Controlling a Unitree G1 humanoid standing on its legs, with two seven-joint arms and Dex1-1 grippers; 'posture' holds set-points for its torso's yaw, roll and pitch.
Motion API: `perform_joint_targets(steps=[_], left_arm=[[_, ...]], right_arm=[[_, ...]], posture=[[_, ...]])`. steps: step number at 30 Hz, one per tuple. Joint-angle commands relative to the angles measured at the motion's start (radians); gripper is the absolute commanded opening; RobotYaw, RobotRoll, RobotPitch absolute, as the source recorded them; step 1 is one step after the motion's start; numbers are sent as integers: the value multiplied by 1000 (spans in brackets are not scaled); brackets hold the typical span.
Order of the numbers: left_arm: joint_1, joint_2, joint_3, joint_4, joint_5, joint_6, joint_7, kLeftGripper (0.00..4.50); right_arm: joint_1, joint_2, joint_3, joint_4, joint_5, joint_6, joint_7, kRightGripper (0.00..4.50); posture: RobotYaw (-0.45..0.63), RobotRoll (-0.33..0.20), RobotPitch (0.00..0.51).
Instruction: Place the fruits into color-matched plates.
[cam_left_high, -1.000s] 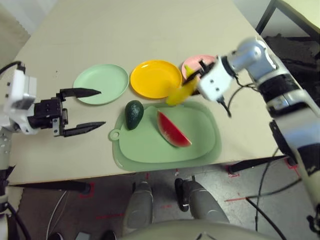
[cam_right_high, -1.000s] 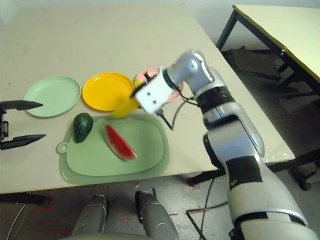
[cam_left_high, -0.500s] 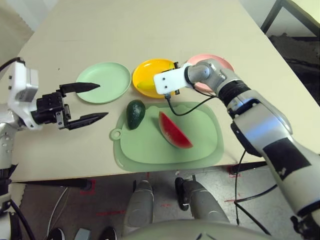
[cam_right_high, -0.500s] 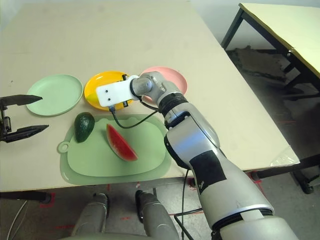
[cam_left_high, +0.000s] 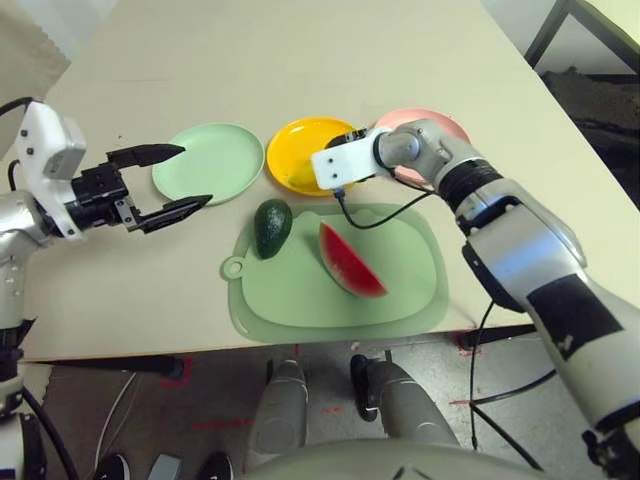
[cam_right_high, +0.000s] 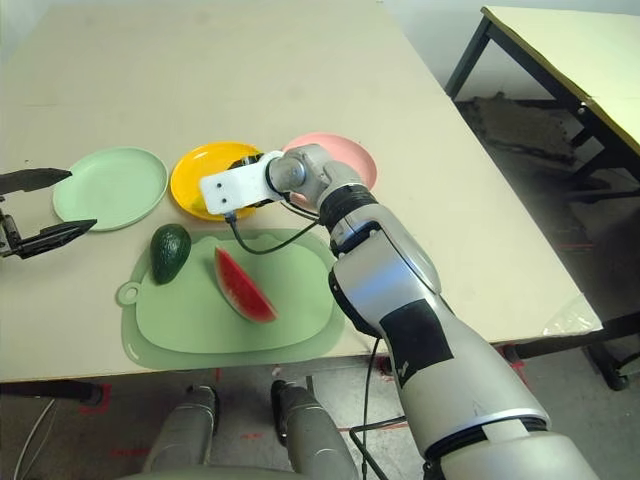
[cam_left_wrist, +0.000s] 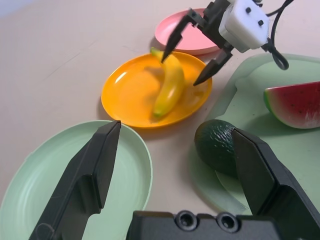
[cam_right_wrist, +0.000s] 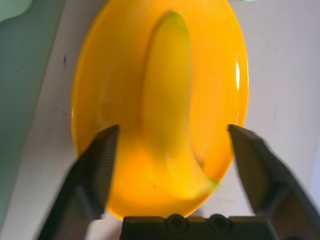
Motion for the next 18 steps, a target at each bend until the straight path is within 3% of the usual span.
perform_joint_targets(steps=[1,5,10,14,18], left_arm=[[1,-9,-27,8,19,-10,-7,4500],[-9,4,-14,-5,-28,-13,-82,4500],[2,85,3,-7,-103,-17,-310,4500],[23,141,12,-25,-127,-21,-421,4500],[28,137,1,-49,-124,-24,-435,4500]], right_arm=[[-17,-22,-2,2,-9,-25,11,4473],[-66,-70,29,-15,-46,-114,7,4473],[-116,-173,66,-54,-69,-359,105,4473],[-108,-272,54,-109,18,-643,254,4473],[-83,-341,100,-194,178,-863,334,4473]], posture=[[116,0,184],[121,0,178],[135,0,181],[119,0,190],[96,0,192]])
